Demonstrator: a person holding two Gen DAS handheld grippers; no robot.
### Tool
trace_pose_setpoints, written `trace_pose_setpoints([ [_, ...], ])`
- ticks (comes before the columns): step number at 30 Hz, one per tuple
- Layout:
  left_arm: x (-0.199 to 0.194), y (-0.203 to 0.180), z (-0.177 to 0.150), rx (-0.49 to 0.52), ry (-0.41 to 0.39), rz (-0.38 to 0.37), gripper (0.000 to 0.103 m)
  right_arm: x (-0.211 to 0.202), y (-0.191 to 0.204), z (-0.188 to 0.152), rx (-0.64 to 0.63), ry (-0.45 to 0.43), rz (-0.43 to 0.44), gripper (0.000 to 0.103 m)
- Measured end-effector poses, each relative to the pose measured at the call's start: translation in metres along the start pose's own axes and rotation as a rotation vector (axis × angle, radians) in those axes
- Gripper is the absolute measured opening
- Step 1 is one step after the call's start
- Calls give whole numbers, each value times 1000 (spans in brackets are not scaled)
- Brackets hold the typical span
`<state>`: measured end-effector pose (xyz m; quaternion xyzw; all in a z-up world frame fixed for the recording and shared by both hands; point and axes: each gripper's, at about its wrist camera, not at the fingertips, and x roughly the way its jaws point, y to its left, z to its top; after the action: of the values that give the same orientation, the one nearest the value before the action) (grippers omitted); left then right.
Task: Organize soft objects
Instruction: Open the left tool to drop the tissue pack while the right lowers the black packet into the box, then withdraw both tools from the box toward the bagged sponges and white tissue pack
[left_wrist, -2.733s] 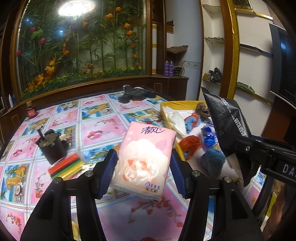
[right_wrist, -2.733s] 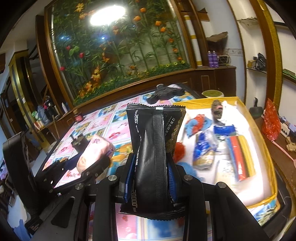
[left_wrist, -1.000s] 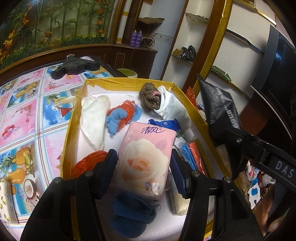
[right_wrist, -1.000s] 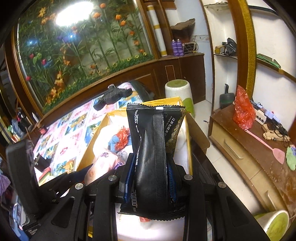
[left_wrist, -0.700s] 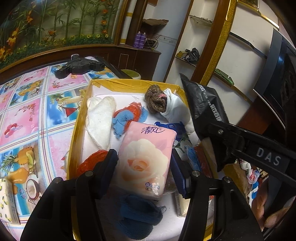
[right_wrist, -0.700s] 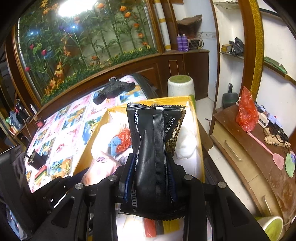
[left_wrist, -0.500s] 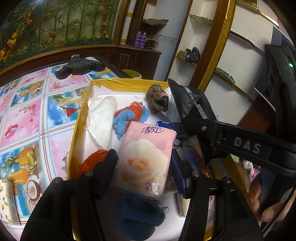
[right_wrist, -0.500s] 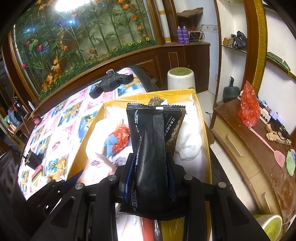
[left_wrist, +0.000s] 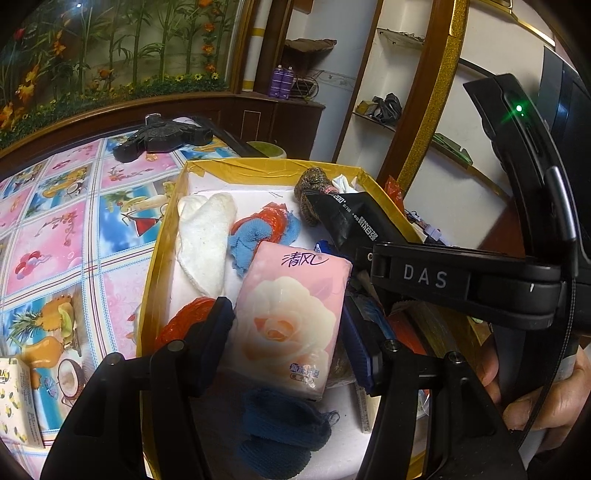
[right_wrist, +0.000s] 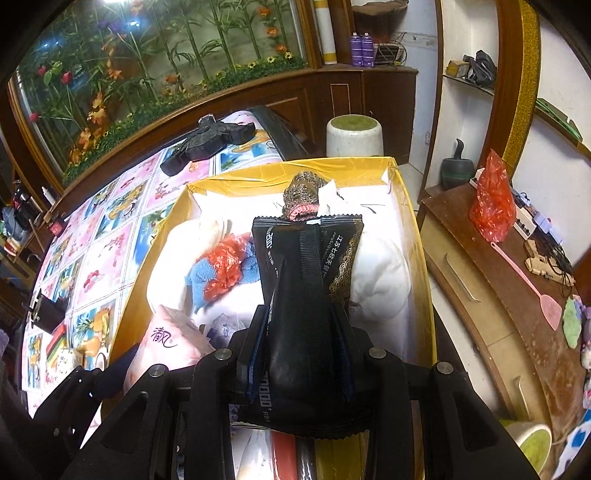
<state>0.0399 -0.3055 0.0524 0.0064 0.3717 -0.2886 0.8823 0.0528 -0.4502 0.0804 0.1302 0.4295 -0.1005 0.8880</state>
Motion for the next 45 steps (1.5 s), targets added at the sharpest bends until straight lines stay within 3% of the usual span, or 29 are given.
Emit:
trace_pose_setpoints([
  [3, 0, 0, 0, 4, -2, 2, 58, 0, -1, -2, 3, -3, 1, 36],
  [7, 0, 0, 0, 7, -2, -1, 59, -6, -6, -11, 16, -18, 15, 52],
  [20, -19, -5, -1, 29, -63, -9, 59, -66, -14, -53, 80, -160, 38, 60],
  [32, -21, -6, -5, 40, -44, -38, 60, -107, -27, -96, 156, -220, 49, 61],
  [35, -30, -3, -5, 25, -64, -65, 74, -119, -29, -106, 162, -233, 51, 62],
  [45, -73, 17, -6, 1, -70, -123, 74, -148, -8, -125, 126, -275, 78, 67],
])
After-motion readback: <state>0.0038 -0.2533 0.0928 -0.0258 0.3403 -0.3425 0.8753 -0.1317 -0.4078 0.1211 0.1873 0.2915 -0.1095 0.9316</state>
